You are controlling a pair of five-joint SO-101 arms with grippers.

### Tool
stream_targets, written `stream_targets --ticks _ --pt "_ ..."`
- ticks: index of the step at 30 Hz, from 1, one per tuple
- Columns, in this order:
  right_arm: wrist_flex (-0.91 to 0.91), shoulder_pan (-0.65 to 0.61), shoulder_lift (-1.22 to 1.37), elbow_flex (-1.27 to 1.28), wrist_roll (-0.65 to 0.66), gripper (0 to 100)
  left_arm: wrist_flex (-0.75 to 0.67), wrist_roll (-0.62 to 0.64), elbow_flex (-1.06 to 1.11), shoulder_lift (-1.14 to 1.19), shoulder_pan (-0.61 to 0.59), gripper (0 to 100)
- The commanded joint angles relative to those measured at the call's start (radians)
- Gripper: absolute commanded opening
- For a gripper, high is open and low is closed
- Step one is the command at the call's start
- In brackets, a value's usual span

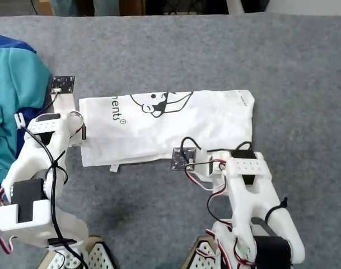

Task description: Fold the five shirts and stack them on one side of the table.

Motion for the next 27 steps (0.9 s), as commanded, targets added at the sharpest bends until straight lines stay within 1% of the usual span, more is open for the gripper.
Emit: stream_targets --ticks 1,4,7,10,15,18,24,27 --pt "-0.087 0.029 0.012 0.005 -0.008 15.5 0.006 -0.009 -0.038 -0.002 -0.008 6" --pt "-0.092 0.029 0.013 0.004 -0.008 6.6 0.006 -0.009 -0.038 -0.002 -0.008 6" --pt "-0.092 0.028 0.008 0.001 -0.009 1.5 0.006 -0.009 -0.038 -0.002 -0.008 6" --pt "-0.066 0.028 0.008 -0.041 -0.015 1.5 0.006 -0.009 -0.038 -0.002 -0.008 6" --pt "0.14 0.017 0.018 -0.277 -0.044 1.5 0.006 -0.009 -0.038 -0.002 -0.008 6" --pt "0.224 -0.006 0.018 -0.404 -0.044 1.5 0.006 -0.009 -0.038 -0.002 -0.008 6" --pt "0.224 -0.091 0.022 -0.49 -0.04 1.5 0.006 -0.009 -0.038 -0.002 -0.007 6" --pt "0.146 -0.112 0.062 -0.49 -0.04 1.5 0.006 -0.009 -0.038 -0.002 -0.007 6"
